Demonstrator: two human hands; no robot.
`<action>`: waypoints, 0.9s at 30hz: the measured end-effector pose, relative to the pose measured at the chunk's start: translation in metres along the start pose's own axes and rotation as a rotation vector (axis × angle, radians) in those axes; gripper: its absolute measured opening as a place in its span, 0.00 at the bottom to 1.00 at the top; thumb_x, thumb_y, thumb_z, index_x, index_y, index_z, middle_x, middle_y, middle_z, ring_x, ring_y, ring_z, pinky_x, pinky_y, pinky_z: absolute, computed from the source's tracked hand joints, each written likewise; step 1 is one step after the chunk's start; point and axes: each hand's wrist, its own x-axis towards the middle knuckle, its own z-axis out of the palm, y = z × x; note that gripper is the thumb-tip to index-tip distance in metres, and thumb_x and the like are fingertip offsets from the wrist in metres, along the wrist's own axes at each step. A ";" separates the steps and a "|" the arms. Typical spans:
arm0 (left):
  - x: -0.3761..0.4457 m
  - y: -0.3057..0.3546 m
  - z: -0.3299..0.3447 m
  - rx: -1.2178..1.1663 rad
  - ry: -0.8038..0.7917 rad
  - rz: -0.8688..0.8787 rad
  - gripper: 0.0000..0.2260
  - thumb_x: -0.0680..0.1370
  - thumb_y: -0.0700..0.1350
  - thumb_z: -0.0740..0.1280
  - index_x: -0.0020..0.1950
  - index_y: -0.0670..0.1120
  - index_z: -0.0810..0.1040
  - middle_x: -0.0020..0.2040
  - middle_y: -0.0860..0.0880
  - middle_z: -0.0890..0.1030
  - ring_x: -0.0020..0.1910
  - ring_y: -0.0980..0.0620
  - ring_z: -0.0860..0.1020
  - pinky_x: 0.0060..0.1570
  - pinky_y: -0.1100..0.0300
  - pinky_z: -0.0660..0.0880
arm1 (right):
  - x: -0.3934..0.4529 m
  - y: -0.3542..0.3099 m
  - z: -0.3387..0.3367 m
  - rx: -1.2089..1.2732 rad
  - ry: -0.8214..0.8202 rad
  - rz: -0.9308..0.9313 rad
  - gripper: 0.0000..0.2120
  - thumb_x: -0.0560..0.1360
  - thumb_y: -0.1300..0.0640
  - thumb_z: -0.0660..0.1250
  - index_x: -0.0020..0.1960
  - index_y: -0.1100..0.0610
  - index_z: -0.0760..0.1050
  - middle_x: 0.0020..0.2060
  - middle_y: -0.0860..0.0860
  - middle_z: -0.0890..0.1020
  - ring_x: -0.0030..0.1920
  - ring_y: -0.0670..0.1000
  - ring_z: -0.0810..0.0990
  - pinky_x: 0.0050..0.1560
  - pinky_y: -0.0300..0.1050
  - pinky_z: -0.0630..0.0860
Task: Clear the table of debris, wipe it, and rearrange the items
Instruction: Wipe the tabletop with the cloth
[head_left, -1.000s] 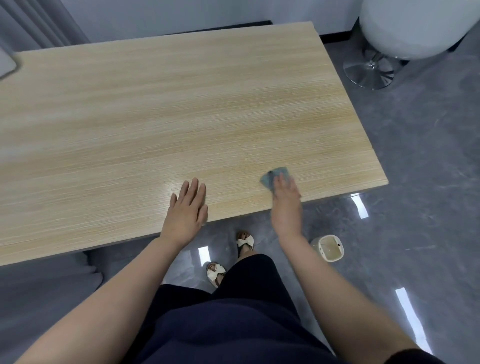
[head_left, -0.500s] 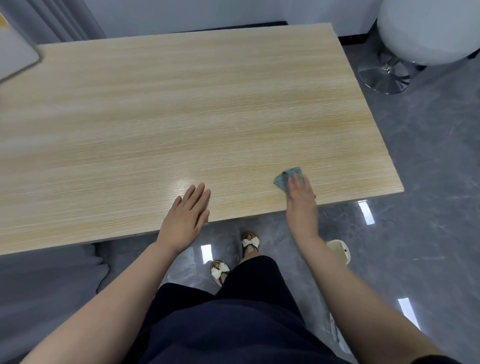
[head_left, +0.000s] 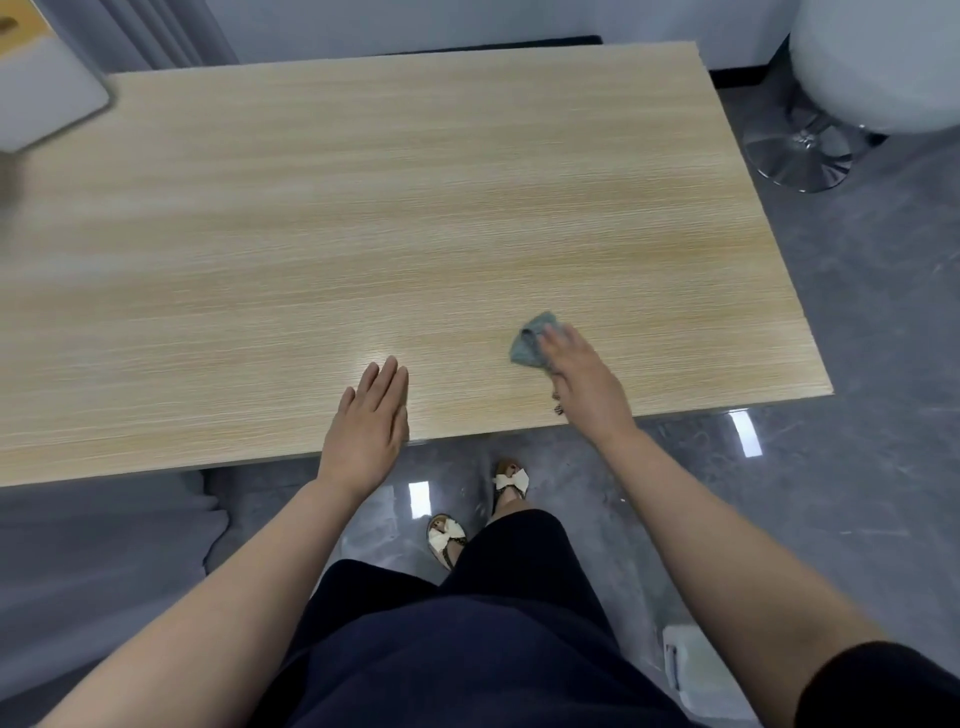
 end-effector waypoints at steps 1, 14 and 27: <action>0.000 0.000 -0.001 0.003 -0.007 -0.007 0.25 0.80 0.53 0.43 0.77 0.46 0.53 0.77 0.51 0.51 0.76 0.53 0.46 0.73 0.55 0.46 | -0.001 -0.004 0.001 0.021 0.070 0.082 0.27 0.78 0.69 0.55 0.75 0.56 0.56 0.75 0.51 0.57 0.76 0.51 0.50 0.75 0.45 0.47; -0.001 -0.004 -0.010 0.126 0.001 -0.036 0.30 0.78 0.57 0.42 0.74 0.43 0.63 0.75 0.46 0.62 0.75 0.46 0.58 0.70 0.45 0.58 | 0.024 -0.028 0.018 -0.012 -0.095 -0.254 0.34 0.73 0.73 0.58 0.74 0.52 0.58 0.75 0.48 0.58 0.75 0.52 0.53 0.74 0.50 0.53; 0.015 -0.006 -0.018 0.149 0.005 0.026 0.25 0.78 0.49 0.47 0.70 0.41 0.70 0.70 0.43 0.70 0.69 0.41 0.68 0.62 0.42 0.68 | 0.020 -0.070 0.049 0.056 -0.111 -0.515 0.24 0.74 0.70 0.62 0.70 0.60 0.67 0.70 0.57 0.68 0.71 0.61 0.63 0.71 0.56 0.56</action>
